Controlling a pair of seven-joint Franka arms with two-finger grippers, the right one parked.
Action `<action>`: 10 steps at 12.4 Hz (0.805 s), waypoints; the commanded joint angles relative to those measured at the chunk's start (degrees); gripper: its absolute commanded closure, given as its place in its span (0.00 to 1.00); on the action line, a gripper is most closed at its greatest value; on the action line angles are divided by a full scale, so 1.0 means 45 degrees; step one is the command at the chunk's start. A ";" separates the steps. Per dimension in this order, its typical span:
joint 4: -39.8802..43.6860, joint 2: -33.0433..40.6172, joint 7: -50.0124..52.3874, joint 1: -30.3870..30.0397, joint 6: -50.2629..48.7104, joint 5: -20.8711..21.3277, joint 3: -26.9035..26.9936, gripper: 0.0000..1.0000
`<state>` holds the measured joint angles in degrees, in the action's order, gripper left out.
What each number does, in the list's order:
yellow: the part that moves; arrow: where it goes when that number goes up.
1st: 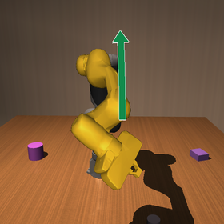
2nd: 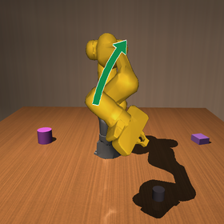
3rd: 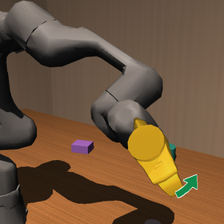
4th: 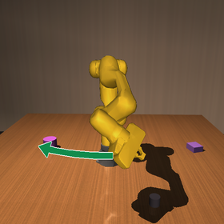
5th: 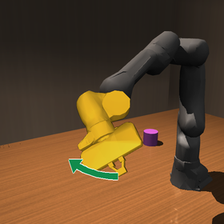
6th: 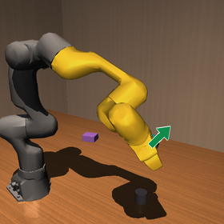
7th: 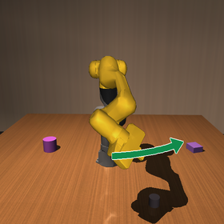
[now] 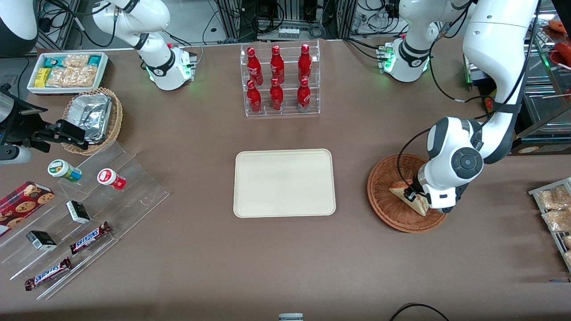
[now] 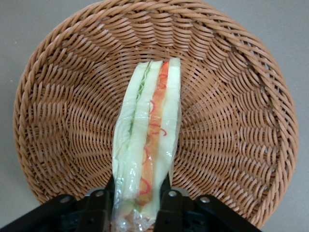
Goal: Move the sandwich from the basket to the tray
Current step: 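Lower the left gripper and close it on the sandwich's wrapped edge, then lift the sandwich and carry it with the left gripper over the cream tray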
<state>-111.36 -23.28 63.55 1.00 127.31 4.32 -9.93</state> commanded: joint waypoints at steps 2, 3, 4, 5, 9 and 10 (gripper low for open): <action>0.1497 0.0484 -0.0427 0.0109 -0.2806 0.0794 -0.0078 1.00; 0.2433 0.0680 -0.1301 0.0283 -0.4912 0.0934 -0.0175 1.00; 0.3409 0.0856 -0.2045 0.0730 -0.6595 0.0955 -0.0350 1.00; 0.4173 0.0858 -0.2284 0.1179 -0.7444 0.0858 -0.0391 1.00; 0.5234 0.0409 -0.2791 0.3717 -0.6889 0.0819 -0.0430 1.00; 0.5274 0.0176 -0.2988 0.4206 -0.6441 0.0779 -0.0450 1.00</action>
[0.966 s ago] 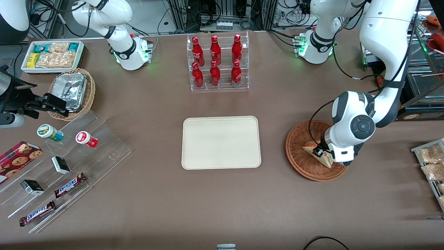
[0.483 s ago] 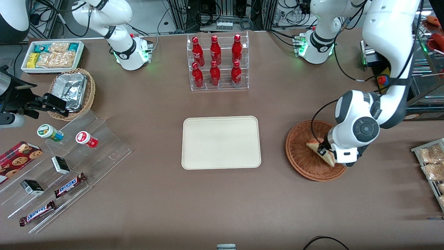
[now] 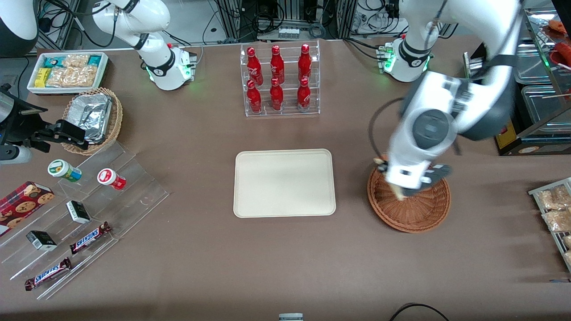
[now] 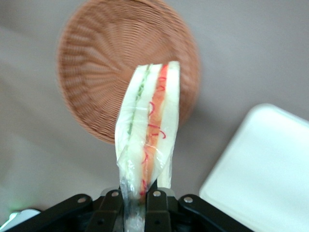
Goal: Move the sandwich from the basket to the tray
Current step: 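Lift the sandwich and carry it with the left gripper over the cream tray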
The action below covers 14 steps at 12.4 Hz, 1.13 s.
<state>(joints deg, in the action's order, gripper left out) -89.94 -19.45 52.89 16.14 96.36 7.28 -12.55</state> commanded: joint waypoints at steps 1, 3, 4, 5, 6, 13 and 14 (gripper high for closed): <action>0.0650 -0.0988 -0.0621 0.1351 0.0887 0.0121 0.0133 1.00; 0.1273 -0.2215 -0.0640 0.2290 0.1786 0.0141 0.0152 1.00; 0.1721 -0.2918 -0.0640 0.2699 0.2099 0.0238 0.0152 1.00; 0.2248 -0.3621 -0.0582 0.3109 0.2296 0.0277 0.0172 1.00; 0.2640 -0.4130 -0.0562 0.3288 0.2491 0.0278 0.0172 1.00; 0.3151 -0.5931 -0.0426 0.4188 0.4309 0.0336 0.0250 1.00; 0.3132 -0.5971 -0.0425 0.4188 0.4310 0.0317 0.0250 1.00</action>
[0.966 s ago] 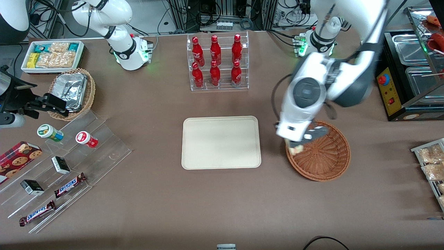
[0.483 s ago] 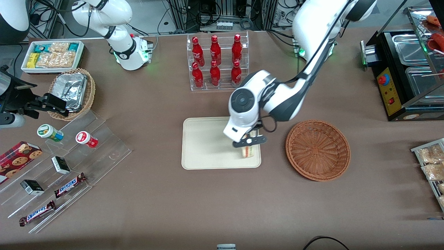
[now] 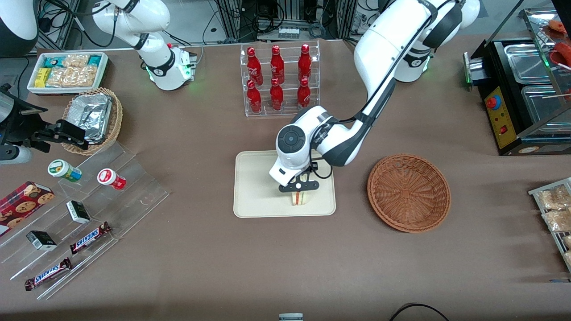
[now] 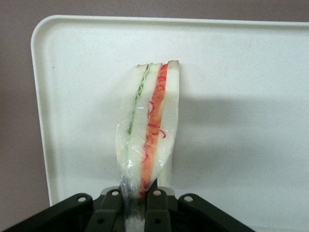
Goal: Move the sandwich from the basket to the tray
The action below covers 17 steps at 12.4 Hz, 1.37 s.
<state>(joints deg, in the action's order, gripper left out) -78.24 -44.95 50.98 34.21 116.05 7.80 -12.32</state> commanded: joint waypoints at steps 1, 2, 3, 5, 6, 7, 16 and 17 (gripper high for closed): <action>0.0531 -0.0304 -0.0021 0.0153 -0.0086 0.0219 0.0198 0.52; 0.0511 -0.0304 -0.0079 0.0153 -0.0106 0.0239 0.0198 0.01; 0.0511 -0.0265 -0.0080 0.0153 -0.0183 0.0239 0.0198 0.01; 0.0531 0.0085 -0.0041 0.0114 -0.0475 0.0258 0.0217 0.01; 0.0550 0.0493 0.0017 -0.0002 -0.1057 0.0239 0.0237 0.01; 0.0570 0.1077 0.0095 -0.0061 -0.1701 0.0200 0.0276 0.01; -0.0911 0.6936 -0.0677 -0.4079 -0.6765 0.0239 0.0374 0.00; -0.1108 0.7368 -0.1381 -0.4762 -0.7056 0.0239 0.0355 0.00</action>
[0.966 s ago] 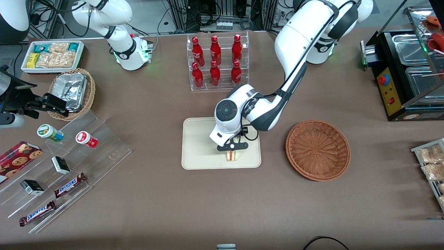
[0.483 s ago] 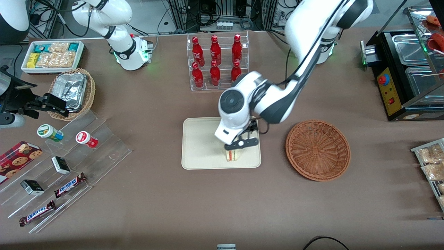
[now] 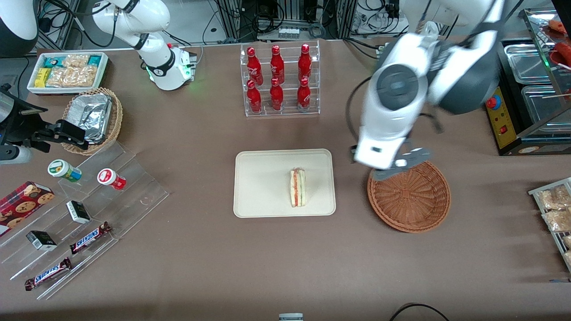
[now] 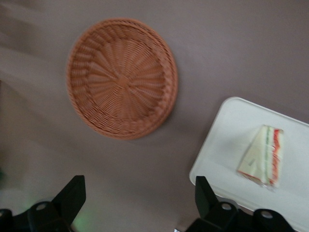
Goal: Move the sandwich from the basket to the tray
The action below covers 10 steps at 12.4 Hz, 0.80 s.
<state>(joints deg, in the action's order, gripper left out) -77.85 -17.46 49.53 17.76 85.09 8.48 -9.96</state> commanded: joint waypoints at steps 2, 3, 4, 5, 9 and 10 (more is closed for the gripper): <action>-0.1215 0.2002 -0.2910 -0.2281 -0.0938 0.0030 -0.0171 0.00; -0.1235 0.2431 -0.4060 -0.3080 -0.1154 -0.0145 -0.0171 0.00; -0.1235 0.2667 -0.4923 -0.3552 -0.1291 -0.0243 -0.0171 0.00; -0.1273 0.2940 -0.5763 -0.4060 -0.1428 -0.0554 -0.0171 0.00; -0.3397 0.5339 -0.8968 -0.6112 -0.1078 -0.2390 -0.0151 0.00; -0.3519 0.5481 -0.9380 -0.6154 -0.1078 -0.2412 -0.0112 0.00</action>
<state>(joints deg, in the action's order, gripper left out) -87.70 1.86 11.39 -7.96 78.38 -0.56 -9.88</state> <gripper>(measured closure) 0.000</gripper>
